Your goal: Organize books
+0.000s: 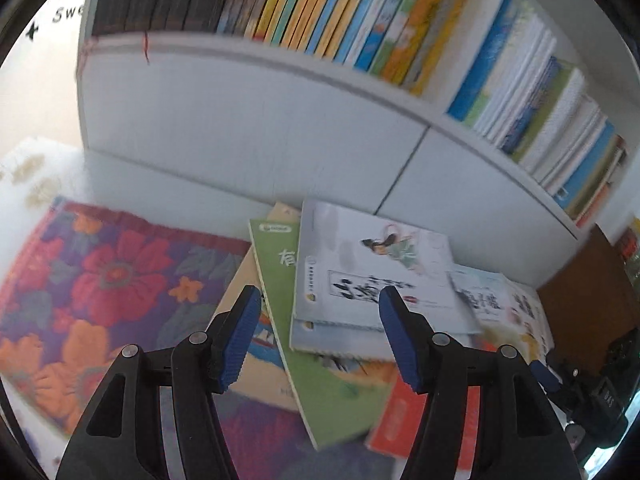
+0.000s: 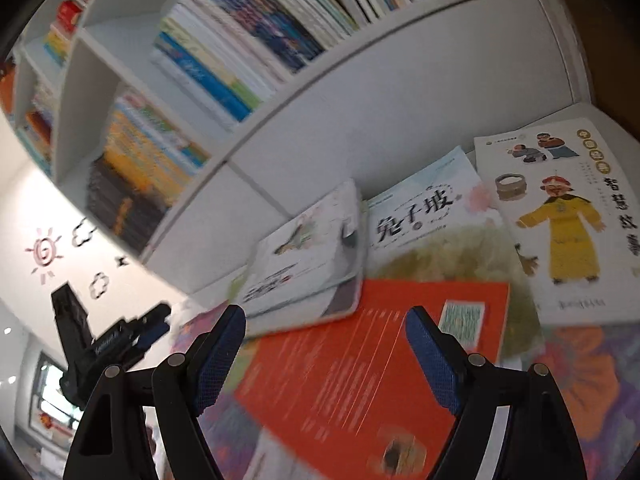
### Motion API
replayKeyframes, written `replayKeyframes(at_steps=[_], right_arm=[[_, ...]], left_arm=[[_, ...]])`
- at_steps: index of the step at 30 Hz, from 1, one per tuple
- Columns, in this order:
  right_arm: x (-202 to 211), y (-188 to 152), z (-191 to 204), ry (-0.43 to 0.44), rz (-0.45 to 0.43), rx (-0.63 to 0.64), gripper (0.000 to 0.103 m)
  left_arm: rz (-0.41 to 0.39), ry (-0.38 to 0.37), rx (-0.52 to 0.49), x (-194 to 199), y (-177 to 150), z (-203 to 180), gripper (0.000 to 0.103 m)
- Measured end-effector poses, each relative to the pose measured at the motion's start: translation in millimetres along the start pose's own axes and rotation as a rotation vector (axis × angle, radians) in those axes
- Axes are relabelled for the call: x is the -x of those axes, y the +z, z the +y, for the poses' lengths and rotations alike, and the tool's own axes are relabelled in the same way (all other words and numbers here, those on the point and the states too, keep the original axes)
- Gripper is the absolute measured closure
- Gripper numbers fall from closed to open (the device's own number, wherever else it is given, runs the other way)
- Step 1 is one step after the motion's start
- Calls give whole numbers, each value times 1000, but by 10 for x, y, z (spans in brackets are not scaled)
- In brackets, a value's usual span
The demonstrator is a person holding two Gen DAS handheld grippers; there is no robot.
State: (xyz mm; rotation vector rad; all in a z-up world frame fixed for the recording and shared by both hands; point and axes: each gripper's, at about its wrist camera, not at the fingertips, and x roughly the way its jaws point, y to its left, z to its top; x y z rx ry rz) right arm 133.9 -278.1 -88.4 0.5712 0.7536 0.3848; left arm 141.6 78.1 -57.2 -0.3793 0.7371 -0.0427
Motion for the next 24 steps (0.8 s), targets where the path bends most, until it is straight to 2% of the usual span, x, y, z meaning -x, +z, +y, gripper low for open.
replayKeyframes(at_steps=[5, 7, 8, 10, 12, 15, 17, 24], right_arm=[[-553, 145, -38, -70, 41, 22, 21], [-683, 124, -28, -61, 36, 49, 21], [-710, 115, 30, -79, 43, 87, 21], [-765, 91, 93, -51, 75, 127, 21], [-781, 63, 150, -65, 79, 165, 21], [-811, 34, 208, -70, 92, 207, 21], [-814, 12, 219, -41, 102, 221, 19], [-738, 13, 182, -42, 95, 207, 18]], left_arm=[[19, -27, 15, -373, -124, 88, 44], [65, -64, 16, -512, -194, 108, 44], [58, -53, -9, -515, -216, 82, 43], [58, -36, -96, -503, -220, -26, 43], [62, -76, -131, -494, -260, -110, 40], [54, -36, -208, -474, -325, -228, 40], [43, -29, -234, -457, -351, -269, 40], [38, -27, -287, -409, -426, -332, 40]])
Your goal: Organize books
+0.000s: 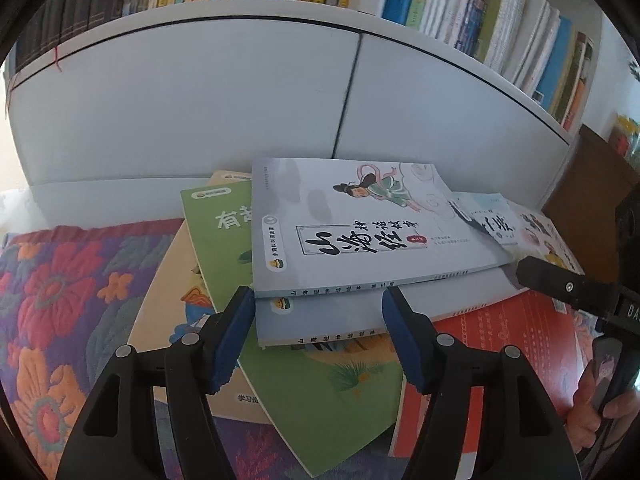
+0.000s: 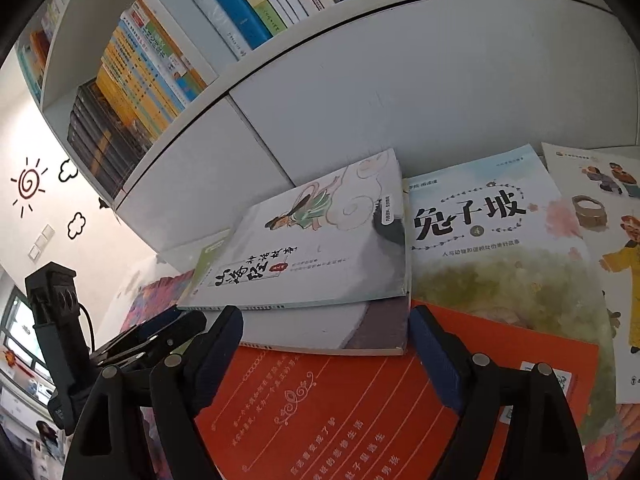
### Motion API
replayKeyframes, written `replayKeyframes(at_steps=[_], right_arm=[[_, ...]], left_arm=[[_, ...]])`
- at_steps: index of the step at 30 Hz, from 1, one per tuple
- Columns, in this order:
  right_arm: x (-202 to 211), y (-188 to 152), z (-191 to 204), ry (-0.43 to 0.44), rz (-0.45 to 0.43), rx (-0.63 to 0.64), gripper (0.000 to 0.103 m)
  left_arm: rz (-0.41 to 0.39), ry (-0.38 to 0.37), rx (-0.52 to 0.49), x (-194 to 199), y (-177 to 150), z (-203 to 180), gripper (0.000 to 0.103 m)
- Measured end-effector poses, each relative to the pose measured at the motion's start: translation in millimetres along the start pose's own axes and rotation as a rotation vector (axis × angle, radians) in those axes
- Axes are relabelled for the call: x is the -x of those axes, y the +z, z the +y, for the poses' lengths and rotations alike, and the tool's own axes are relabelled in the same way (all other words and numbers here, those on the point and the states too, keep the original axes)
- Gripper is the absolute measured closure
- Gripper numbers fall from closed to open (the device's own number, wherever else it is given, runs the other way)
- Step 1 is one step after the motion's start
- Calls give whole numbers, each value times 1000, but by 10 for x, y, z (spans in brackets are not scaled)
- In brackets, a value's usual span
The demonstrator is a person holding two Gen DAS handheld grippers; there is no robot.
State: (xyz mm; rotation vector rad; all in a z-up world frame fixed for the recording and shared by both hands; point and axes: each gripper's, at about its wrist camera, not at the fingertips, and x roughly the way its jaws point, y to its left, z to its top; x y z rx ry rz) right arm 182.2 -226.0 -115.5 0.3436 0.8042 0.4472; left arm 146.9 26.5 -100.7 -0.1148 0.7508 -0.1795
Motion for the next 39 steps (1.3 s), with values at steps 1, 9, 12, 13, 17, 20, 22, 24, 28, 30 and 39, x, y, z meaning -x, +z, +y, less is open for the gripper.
replayKeyframes(at_steps=[1, 9, 12, 13, 17, 20, 22, 24, 28, 30, 39], right_arm=[[-11, 5, 27, -2, -1, 0, 18], [32, -160, 256, -86, 19, 111, 16], [114, -218, 277, -79, 41, 100, 16], [171, -255, 261, -69, 47, 85, 16], [453, -463, 222, -35, 71, 38, 16], [727, -673, 260, -1, 94, 18, 16], [944, -879, 325, 21, 133, 33, 17], [1132, -1100, 373, 29, 168, 35, 17], [1427, -1601, 483, 72, 230, 23, 17], [1526, -1883, 671, 85, 260, 66, 20], [1876, -2231, 1550, 150, 214, 274, 26]], left_arm=[[2, 4, -4, -38, 8, 22, 40], [31, 18, 6, 71, -82, 46, 40], [44, 5, 12, 185, -146, 22, 40], [48, -5, 9, 231, -176, 4, 40], [79, -29, -18, 481, -394, -111, 40], [73, -51, 13, 749, -597, -158, 40], [77, -101, 29, 1006, -790, -180, 40], [80, -132, 30, 1174, -896, -221, 40], [85, -135, 44, 1462, -1076, -220, 40], [87, -162, 59, 1563, -1127, -201, 40], [78, -158, 78, 1973, -1169, -172, 40]])
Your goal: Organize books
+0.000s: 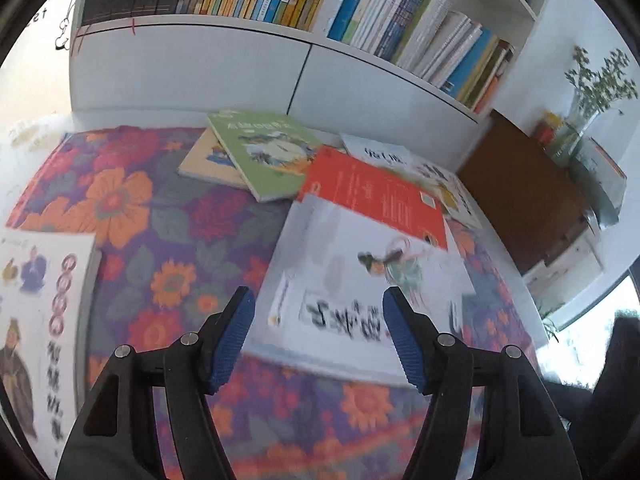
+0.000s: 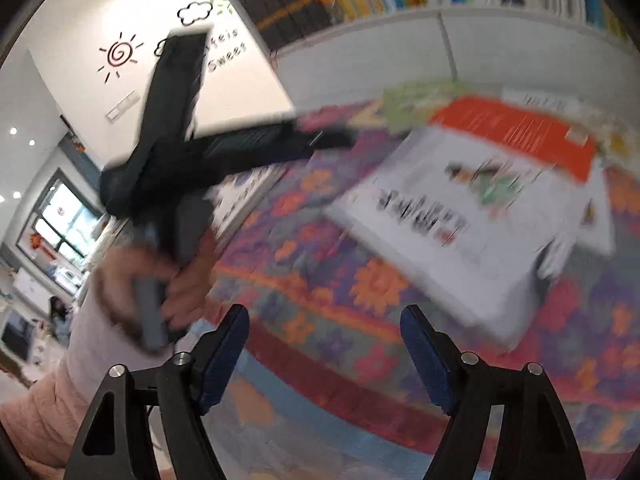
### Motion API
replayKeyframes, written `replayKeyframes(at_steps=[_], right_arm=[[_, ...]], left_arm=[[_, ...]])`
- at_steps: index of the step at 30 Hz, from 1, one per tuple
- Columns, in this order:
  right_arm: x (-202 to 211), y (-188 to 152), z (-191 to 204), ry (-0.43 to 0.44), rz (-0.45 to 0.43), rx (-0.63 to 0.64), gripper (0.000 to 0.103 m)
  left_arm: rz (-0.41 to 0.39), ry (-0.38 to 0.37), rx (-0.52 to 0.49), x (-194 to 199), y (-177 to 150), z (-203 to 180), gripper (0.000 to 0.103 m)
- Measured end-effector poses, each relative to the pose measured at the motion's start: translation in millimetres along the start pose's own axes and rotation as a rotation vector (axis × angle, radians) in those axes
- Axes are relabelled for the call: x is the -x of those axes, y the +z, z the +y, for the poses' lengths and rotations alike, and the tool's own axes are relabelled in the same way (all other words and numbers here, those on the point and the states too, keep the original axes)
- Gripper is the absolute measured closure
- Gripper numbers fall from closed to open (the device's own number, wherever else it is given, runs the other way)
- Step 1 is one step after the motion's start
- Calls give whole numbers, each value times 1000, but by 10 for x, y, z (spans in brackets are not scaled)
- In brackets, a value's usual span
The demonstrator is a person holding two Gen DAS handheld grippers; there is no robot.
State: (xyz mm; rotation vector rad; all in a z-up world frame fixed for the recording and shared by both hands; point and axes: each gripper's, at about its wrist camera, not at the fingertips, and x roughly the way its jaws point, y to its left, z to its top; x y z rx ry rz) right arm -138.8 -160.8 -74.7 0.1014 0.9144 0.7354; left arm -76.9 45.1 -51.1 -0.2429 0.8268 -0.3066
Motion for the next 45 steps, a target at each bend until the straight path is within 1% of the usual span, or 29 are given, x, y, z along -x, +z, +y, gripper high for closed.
replayKeyframes(at_steps=[2, 4, 7, 9, 11, 14, 16, 18, 21, 23, 26, 29, 31, 32, 34, 35, 37, 39, 41, 42, 43, 45], right_arm=[[112, 164, -197, -46, -36, -26, 26], [185, 333, -486, -108, -69, -72, 26], [84, 669, -1012, -168, -81, -136, 25], [-56, 831, -1317, -199, -69, -175, 25], [-186, 948, -1515, -219, -59, -189, 25], [-419, 1060, -1745, -254, -19, -187, 26], [-536, 1040, -1788, -244, 22, -190, 25], [-558, 986, -1754, -249, 34, -172, 25], [-530, 840, -1522, -288, 46, -65, 25], [-536, 731, -1400, -307, 54, -15, 25], [-554, 501, -1155, -321, 94, 50, 24], [-559, 250, -907, -305, 138, 86, 23], [-565, 131, -754, -289, 164, 113, 20], [-557, 71, -669, -269, 176, 115, 20], [-536, -13, -558, -201, 211, 98, 18], [-515, -44, -508, -146, 235, 92, 18], [-490, -42, -519, -80, 246, 67, 18], [-504, -5, -621, -68, 238, 17, 18], [-509, 87, -788, -38, 198, -60, 20], [-515, 135, -868, -20, 181, -102, 23], [-525, 172, -941, 4, 162, -141, 29], [-546, 193, -1008, 43, 143, -191, 34]], left_arm=[[7, 6, -26, 38, -95, -51, 40], [38, -23, -34, -7, -210, -125, 40], [152, -104, -33, -244, -413, -273, 40], [199, -145, -42, -363, -528, -362, 40], [217, -150, -66, -456, -602, -447, 40], [229, -122, -88, -544, -638, -486, 40], [226, -124, -84, -545, -637, -454, 40], [218, -121, -72, -514, -642, -415, 39], [214, -108, -52, -460, -651, -341, 37], [213, -105, -47, -420, -672, -301, 37], [222, -76, -54, -352, -729, -248, 37], [226, -65, -66, -263, -801, -200, 37], [229, -48, -81, -221, -824, -167, 37], [231, -24, -90, -181, -852, -136, 37], [232, 18, -108, -137, -872, -83, 37], [234, 29, -115, -115, -884, -26, 37], [231, 13, -99, -114, -865, 77, 37], [227, -8, -73, -127, -812, 150, 37], [219, -14, -48, -171, -744, 206, 38], [211, -13, -38, -203, -716, 220, 40], [206, -8, -37, -224, -697, 219, 40], [212, 12, -63, -221, -705, 154, 40]])
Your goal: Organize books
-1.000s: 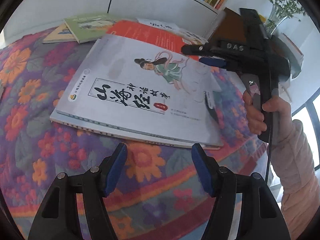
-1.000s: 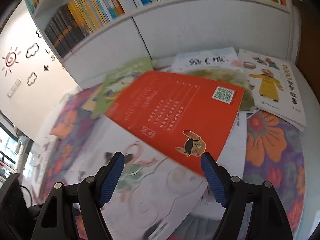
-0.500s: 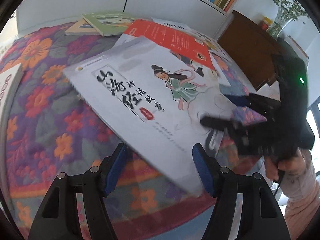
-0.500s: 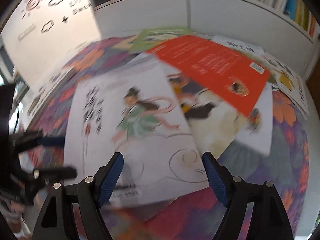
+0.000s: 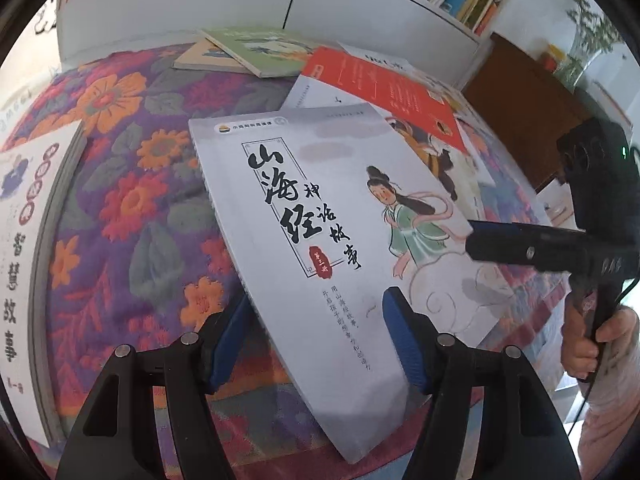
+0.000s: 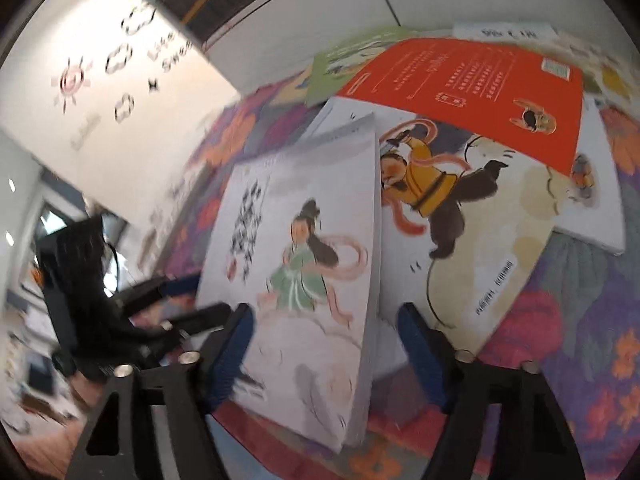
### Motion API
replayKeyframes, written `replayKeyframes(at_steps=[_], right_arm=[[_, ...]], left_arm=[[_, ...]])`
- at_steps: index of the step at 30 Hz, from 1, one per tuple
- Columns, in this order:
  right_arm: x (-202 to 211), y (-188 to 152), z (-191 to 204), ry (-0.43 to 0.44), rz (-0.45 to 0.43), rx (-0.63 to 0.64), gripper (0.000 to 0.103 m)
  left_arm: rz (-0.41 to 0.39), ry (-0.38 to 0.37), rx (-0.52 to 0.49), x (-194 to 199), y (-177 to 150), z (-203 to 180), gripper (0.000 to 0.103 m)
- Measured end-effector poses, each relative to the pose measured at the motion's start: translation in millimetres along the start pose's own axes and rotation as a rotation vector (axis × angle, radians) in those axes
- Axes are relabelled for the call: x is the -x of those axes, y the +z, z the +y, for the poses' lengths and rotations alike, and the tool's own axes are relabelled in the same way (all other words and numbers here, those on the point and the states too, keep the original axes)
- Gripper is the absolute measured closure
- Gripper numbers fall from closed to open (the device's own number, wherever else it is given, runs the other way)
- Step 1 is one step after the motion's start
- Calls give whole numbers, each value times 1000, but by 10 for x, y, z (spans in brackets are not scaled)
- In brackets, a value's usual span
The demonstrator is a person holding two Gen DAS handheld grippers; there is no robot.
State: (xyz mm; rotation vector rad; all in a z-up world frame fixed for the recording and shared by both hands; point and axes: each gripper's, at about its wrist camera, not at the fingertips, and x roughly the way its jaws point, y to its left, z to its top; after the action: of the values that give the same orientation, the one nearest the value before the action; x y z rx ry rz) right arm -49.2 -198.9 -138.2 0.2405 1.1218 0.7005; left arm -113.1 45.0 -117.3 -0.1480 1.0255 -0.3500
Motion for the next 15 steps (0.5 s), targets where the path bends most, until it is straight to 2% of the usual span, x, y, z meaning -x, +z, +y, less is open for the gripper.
replayKeyframes(at_steps=[2, 6, 8, 9, 11, 13, 15], right_arm=[[-9, -25, -5, 40, 0, -47, 36], [18, -236, 199, 25, 27, -32, 36], [10, -412, 262, 54, 105, -35, 36], [-10, -524, 255, 109, 152, -57, 36], [15, -601, 216, 133, 154, -72, 41], [9, -570, 123, 148, 156, -93, 51], [-50, -486, -14, 209, 143, -162, 52]], left_arm=[[10, 19, -37, 26, -66, -70, 40], [37, -3, -60, 163, -258, -89, 40], [46, -37, -67, 247, -347, -63, 40], [62, -69, -59, 266, -376, -29, 40], [79, -105, -35, 268, -383, 47, 42], [93, -139, -5, 250, -325, 125, 46], [104, -157, 26, 227, -264, 184, 49]])
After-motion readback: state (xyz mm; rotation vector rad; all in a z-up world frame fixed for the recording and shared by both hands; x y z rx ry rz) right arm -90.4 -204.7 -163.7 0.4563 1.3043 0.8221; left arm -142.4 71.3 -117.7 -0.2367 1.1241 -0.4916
